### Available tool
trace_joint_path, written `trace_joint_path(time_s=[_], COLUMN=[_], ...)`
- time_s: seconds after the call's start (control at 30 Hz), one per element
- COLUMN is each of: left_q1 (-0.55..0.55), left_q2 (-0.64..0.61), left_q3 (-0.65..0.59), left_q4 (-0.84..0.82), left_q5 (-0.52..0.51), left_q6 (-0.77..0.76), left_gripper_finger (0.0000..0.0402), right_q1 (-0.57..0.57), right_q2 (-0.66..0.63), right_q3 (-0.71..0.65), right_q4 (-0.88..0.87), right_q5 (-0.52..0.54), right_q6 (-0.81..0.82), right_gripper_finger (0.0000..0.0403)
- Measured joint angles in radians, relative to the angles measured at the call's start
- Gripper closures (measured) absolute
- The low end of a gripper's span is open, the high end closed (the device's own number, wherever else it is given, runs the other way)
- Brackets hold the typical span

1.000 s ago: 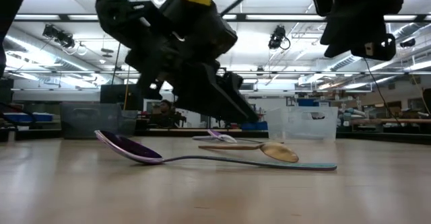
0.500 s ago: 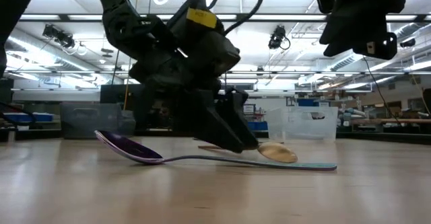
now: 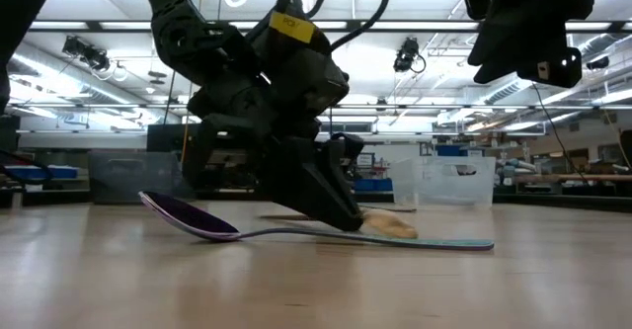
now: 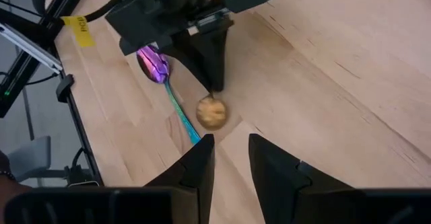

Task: Sort silverware by color (type)
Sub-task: Put the gold spoon into the bottom transparent bin

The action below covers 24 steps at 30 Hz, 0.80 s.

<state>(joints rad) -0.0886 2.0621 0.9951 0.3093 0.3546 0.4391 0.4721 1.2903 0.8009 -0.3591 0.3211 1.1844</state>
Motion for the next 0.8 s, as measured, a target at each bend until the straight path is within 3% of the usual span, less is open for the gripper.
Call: trace_joint_path(time_s=[0.07, 0.2, 0.43, 0.8], left_q1=[-0.002, -0.002, 0.002, 0.040], left_q2=[0.000, 0.001, -0.051, -0.208], left_q3=[0.000, 0.000, -0.009, -0.006], left_q4=[-0.013, -0.016, -0.028, 0.097], left_q5=[-0.002, -0.008, -0.047, -0.083], left_q6=[0.021, 0.018, -0.040, -0.121], left_gripper_finger=[0.0381, 0.0382, 0.0382, 0.0382], right_q1=[0.000, 0.000, 0.000, 0.075], right_q2=[0.000, 0.000, 0.000, 0.000], right_q3=[0.000, 0.000, 0.000, 0.000], right_q4=[0.002, 0.003, 0.008, 0.215], right_q5=[0.000, 0.012, 0.138, 0.491], right_q6=[0.000, -0.008, -0.101, -0.593], right_gripper_finger=[0.0301, 0.0301, 0.0301, 0.0301])
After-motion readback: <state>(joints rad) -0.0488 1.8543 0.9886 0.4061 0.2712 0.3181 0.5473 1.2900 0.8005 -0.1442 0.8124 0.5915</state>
